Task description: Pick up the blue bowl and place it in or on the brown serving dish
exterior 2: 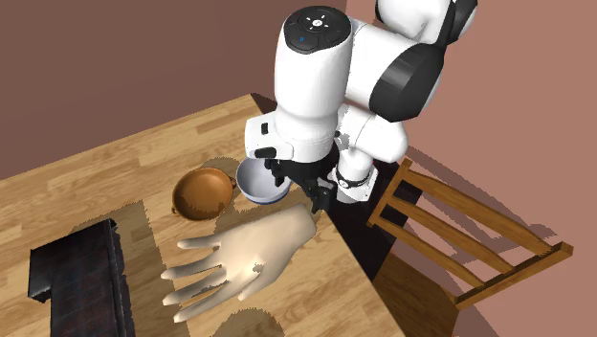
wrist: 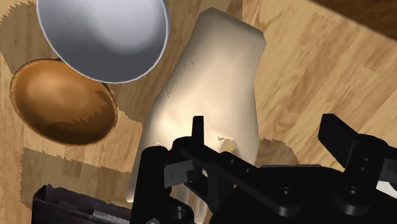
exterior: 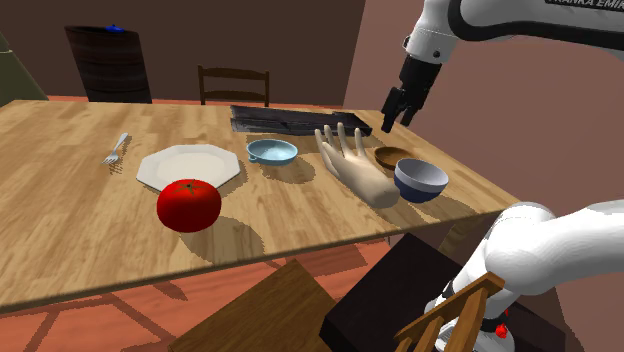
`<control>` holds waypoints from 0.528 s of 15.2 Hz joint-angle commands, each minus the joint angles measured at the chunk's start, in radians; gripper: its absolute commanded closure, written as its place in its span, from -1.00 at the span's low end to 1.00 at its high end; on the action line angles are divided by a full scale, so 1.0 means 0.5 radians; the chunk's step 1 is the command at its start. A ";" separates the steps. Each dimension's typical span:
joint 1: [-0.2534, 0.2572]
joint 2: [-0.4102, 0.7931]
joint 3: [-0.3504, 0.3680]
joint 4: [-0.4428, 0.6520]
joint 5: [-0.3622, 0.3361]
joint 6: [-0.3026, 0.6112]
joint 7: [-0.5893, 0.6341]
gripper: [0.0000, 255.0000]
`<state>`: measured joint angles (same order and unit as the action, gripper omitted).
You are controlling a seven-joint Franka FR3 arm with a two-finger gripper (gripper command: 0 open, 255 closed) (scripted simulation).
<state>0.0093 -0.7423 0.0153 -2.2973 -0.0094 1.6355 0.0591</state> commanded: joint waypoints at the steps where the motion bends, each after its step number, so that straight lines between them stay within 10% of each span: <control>1: 0.000 0.000 0.000 0.000 0.000 0.000 0.000 -1.00; 8: -0.017 -0.201 -0.128 -0.454 -0.175 0.111 -0.274 -1.00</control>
<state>0.0014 -0.8242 -0.0429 -2.4871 -0.0848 1.6827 -0.0612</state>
